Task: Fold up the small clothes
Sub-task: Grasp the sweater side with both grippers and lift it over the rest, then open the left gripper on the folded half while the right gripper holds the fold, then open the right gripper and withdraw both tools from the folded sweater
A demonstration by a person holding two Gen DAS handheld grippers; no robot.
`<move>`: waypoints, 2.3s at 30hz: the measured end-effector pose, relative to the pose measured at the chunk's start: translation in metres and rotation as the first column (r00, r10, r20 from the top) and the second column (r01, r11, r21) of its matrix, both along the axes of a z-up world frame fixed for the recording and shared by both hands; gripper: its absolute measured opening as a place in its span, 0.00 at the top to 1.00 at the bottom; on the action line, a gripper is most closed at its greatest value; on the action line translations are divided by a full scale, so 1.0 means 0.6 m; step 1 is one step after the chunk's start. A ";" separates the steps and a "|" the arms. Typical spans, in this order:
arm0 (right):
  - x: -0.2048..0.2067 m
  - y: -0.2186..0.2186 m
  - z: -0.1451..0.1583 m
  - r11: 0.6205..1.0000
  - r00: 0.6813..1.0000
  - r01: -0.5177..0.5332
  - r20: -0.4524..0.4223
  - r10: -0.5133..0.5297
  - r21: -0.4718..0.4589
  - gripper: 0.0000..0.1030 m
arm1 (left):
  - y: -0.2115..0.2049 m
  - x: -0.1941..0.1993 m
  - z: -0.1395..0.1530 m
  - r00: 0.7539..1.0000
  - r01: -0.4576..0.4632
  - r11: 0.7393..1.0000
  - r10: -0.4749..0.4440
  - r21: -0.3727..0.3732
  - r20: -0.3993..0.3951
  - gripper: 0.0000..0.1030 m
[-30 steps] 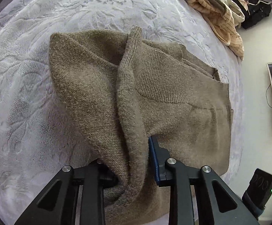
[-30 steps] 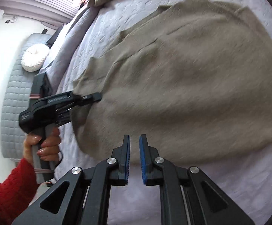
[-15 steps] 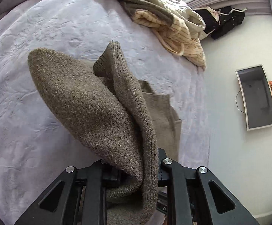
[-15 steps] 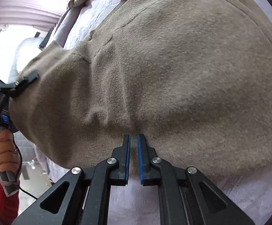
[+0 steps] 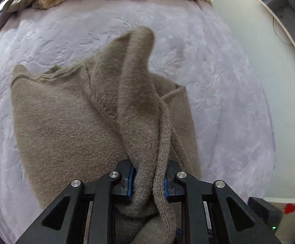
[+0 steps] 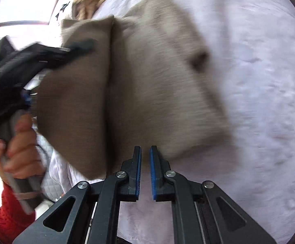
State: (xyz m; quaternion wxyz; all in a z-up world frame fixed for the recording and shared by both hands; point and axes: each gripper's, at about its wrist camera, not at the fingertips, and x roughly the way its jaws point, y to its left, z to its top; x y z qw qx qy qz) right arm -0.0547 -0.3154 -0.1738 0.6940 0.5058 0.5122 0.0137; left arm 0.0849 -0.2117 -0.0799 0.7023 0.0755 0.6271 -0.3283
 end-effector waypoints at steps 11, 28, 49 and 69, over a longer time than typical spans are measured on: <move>-0.015 -0.053 0.014 0.988 0.987 0.104 0.113 -0.117 0.112 0.59 | -0.006 -0.057 0.087 0.980 0.054 0.998 -0.062 0.045 0.191 0.55; 0.096 -0.136 -0.011 0.908 0.965 0.112 0.173 -0.196 0.404 0.42 | 0.154 0.047 0.038 0.916 -0.330 0.928 0.273 0.169 0.294 0.21; 0.103 -0.170 0.006 0.997 0.995 0.047 0.090 -0.042 -0.057 0.82 | 0.148 0.049 -0.014 0.905 -0.293 0.920 0.178 0.262 0.386 0.14; 0.053 -0.059 0.165 0.942 0.958 -0.187 0.160 0.237 -0.280 0.78 | 0.151 -0.065 0.031 0.958 -0.165 0.964 0.105 0.210 0.269 0.14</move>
